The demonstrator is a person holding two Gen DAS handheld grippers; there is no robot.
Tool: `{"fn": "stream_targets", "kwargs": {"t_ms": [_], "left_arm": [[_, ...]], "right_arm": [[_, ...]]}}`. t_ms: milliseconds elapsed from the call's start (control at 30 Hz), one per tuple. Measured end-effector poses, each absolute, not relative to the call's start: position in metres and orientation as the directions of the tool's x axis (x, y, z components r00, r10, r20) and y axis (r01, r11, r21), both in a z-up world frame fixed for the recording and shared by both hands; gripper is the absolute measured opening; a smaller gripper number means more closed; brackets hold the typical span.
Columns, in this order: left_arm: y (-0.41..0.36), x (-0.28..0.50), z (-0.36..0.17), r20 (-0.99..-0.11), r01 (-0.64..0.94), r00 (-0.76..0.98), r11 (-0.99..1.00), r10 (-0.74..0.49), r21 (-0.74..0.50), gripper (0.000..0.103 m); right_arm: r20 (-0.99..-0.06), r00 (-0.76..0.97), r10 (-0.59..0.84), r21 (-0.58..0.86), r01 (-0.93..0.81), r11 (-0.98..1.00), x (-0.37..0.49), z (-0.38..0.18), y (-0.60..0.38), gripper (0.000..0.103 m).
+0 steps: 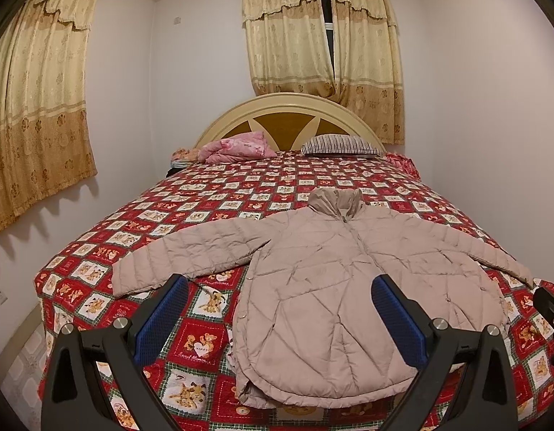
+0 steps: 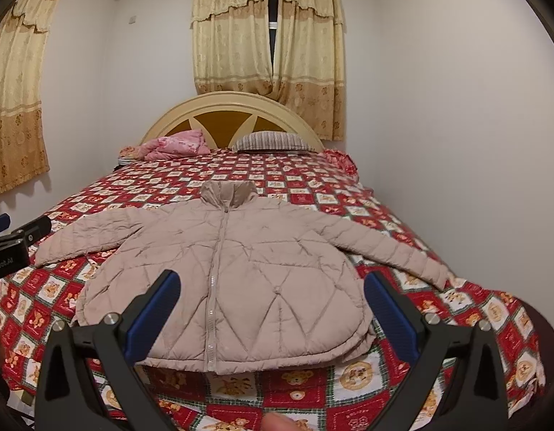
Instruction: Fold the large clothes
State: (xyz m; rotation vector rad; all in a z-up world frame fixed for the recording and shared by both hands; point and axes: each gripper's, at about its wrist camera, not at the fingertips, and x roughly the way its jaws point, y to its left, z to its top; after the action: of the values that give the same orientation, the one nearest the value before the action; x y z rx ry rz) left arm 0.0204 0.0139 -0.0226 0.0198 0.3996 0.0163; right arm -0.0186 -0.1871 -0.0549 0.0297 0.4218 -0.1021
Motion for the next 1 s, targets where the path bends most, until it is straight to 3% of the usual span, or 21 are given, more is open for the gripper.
{"fn": "stream_targets", "kwargs": {"t_ms": [200, 333, 533, 733, 1000], "left_arm": [[0.014, 0.059, -0.043, -0.387, -0.015, 0.921, 0.998, 0.036, 0.059, 0.102], [0.008, 0.108, -0.062, -0.414, -0.005, 0.909, 0.996, 0.043, 0.092, 0.102], [0.006, 0.191, -0.087, -0.442, -0.008, 0.895, 0.994, 0.057, 0.113, 0.102], [0.009, 0.257, -0.109, -0.466, -0.014, 0.882, 0.991, 0.075, 0.132, 0.102], [0.029, 0.317, -0.150, -0.592, -0.071, 0.799, 0.995, 0.102, 0.077, 0.102]], "right_arm": [[-0.512, 0.854, 0.097, 0.267, 0.051, 0.962, 0.020, -0.095, -0.230, 0.103], [-0.594, 0.804, -0.023, 0.218, 0.188, 0.958, 0.051, -0.122, -0.278, 0.103], [-0.671, 0.731, -0.122, 0.349, 0.457, 0.818, 0.084, -0.152, -0.410, 0.103], [-0.747, 0.606, -0.273, 0.309, 0.680, 0.664, 0.108, -0.171, -0.527, 0.102], [-0.850, 0.469, -0.240, 0.272, 0.781, 0.562, 0.143, -0.209, -0.601, 0.082]]}}
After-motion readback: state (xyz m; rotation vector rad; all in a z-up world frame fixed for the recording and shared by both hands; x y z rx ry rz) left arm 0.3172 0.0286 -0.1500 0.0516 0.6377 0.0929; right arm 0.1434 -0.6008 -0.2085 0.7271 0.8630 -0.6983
